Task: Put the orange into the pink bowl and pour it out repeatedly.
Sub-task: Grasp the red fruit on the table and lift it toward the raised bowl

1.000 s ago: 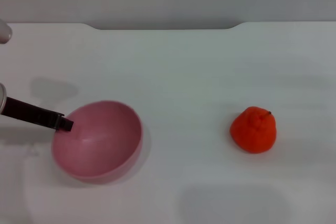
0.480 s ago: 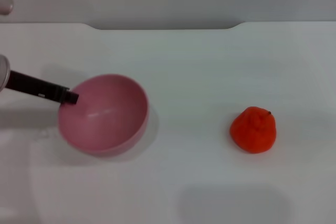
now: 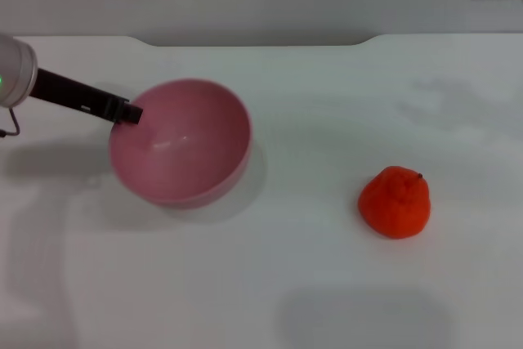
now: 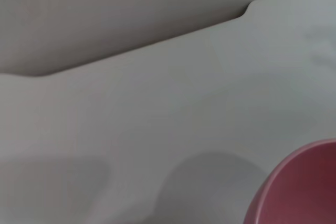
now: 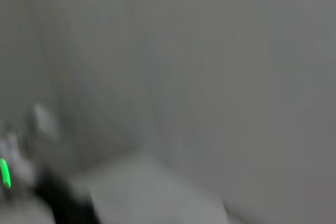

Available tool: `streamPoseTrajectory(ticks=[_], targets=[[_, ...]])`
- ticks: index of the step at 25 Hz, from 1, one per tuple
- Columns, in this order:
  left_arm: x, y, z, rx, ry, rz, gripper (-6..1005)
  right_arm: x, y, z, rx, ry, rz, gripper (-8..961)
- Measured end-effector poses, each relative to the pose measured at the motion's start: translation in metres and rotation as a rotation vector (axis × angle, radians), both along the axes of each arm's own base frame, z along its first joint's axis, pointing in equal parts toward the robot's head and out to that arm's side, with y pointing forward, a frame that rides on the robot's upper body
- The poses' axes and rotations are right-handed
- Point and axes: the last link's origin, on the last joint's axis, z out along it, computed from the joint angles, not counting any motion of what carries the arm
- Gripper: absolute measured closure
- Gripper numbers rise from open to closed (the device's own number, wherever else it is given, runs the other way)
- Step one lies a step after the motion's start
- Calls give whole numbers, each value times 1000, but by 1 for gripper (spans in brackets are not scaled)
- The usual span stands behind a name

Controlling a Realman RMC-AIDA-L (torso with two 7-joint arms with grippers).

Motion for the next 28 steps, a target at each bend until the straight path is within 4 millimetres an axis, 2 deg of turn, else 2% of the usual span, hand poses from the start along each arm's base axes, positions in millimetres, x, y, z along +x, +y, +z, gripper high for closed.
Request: streamPoseTrajectory(ticks=[3,4,5,7,12,17,28], targets=[[8,5,1,0,1,-18,957,-3,2,-18,-55,-246,-65,431],[9,6,1,0,1,-20,957,-3,2,-31,-102,-393,-91,432],[12,7,2,0,2,-25,957,-3,2,-31,-102,-393,-91,433],[16,9,2,0,2,-33,957,-2,-2,-51,-175,-538,-109,434],[22,11,0,-6,0,-46,957,0,-13,-91,-253,-760,-124,437],[24,11,-2,-10,-1,-49,957,1,-17,-105,-275,-813,-107,440],[21,8,-8,-29,-8,-36,957,5,-11,-129,-294,-762,-93,446]])
